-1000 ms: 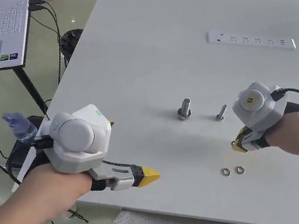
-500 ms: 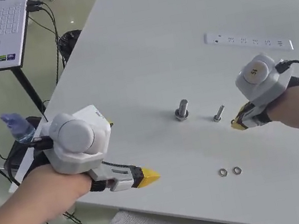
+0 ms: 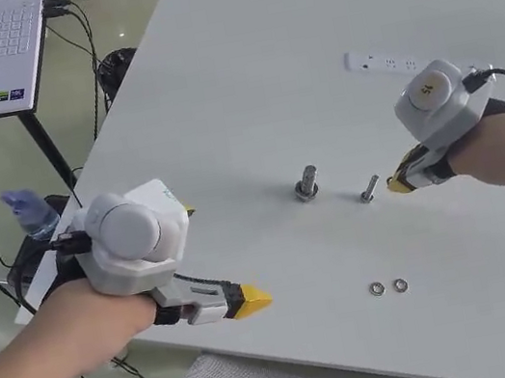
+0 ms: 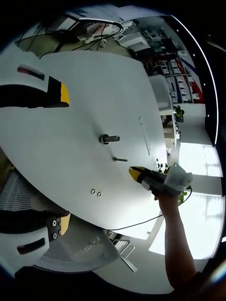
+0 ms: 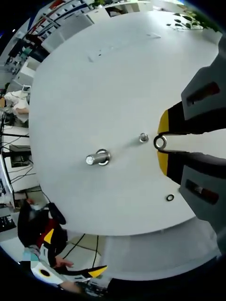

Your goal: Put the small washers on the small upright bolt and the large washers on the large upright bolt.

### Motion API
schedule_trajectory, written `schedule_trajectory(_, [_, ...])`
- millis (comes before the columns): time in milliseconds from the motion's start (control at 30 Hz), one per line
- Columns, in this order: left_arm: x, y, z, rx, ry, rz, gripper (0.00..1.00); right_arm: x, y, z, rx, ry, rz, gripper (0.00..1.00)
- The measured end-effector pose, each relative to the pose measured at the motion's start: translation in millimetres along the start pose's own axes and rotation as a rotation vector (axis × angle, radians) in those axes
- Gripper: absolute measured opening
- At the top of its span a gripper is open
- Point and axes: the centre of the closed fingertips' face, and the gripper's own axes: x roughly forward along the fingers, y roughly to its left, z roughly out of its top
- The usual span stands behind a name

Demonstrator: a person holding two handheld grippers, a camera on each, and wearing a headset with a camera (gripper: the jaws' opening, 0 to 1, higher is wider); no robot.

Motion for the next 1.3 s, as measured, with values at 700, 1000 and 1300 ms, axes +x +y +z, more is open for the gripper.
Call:
schedule_trajectory(700, [5.7, 1.7, -0.3, -0.009, 0.013, -0.013, 0.88, 19.6, -18.5, 13.1, -0.032, 0.009, 0.004, 0.13])
schedule_trajectory(1000, [5.8, 3.3, -6.3, -0.017, 0.025, -0.013, 0.87, 26.9, -15.9, 15.1, -0.033, 0.016, 0.017, 0.13])
schedule_trajectory(1300, [3.6, 4.4, -7.3, -0.019, 0.029, -0.012, 0.87, 25.4, -12.2, 15.5, -0.044, 0.025, 0.012, 0.13])
